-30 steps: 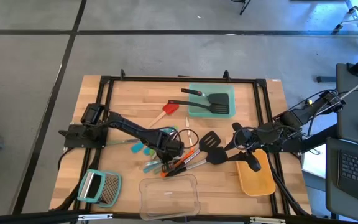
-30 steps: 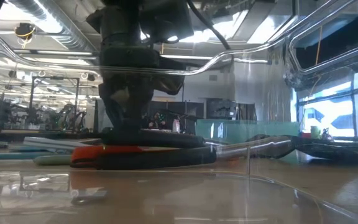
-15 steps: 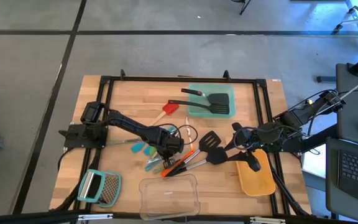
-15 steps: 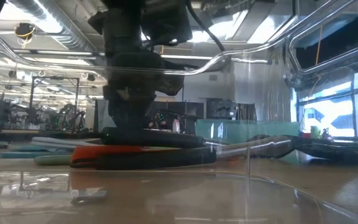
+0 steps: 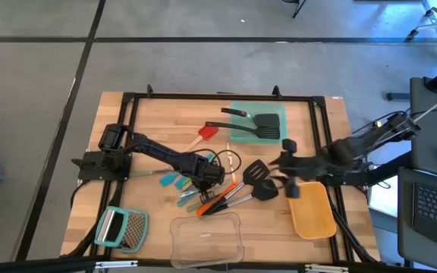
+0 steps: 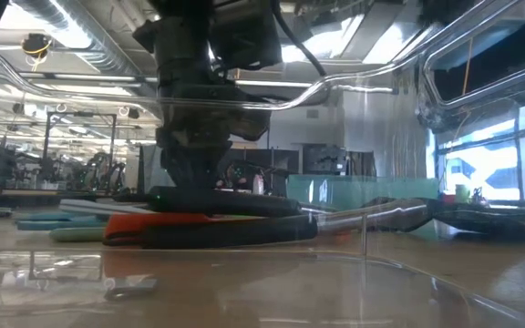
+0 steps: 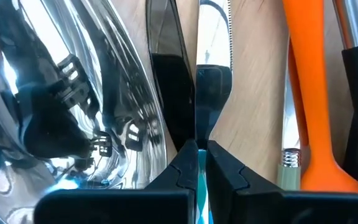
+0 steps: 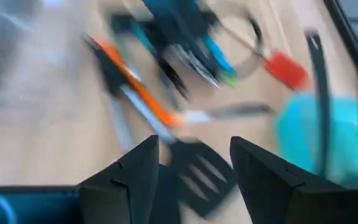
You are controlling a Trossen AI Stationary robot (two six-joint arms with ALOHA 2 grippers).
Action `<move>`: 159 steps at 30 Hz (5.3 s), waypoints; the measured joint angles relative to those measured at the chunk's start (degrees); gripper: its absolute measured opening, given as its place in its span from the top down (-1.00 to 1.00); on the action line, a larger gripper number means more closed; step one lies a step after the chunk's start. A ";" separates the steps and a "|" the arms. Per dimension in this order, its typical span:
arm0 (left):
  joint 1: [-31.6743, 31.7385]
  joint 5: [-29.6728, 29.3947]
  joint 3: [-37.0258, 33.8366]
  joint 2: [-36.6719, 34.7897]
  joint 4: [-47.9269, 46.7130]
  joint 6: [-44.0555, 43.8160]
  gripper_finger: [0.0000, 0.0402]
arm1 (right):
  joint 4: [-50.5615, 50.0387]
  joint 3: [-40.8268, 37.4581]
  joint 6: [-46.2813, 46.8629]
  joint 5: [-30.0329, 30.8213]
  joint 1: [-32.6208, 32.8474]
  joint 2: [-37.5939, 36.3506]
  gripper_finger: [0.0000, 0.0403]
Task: Pick & Place Kitchen Items
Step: Put the blue table knife into the transparent bin
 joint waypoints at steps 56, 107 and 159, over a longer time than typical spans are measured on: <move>8.41 22.89 -0.25 -0.46 15.76 -6.51 0.98 | 38.63 -4.84 -26.18 -20.88 -14.73 39.72 0.09; 9.53 8.38 -0.18 -10.48 11.53 -4.97 0.95 | 25.47 7.55 -13.69 -11.61 -13.50 41.85 1.00; 0.81 -4.16 -16.07 -36.47 -2.88 0.83 0.98 | 0.49 34.11 15.37 -15.23 -4.08 48.75 1.00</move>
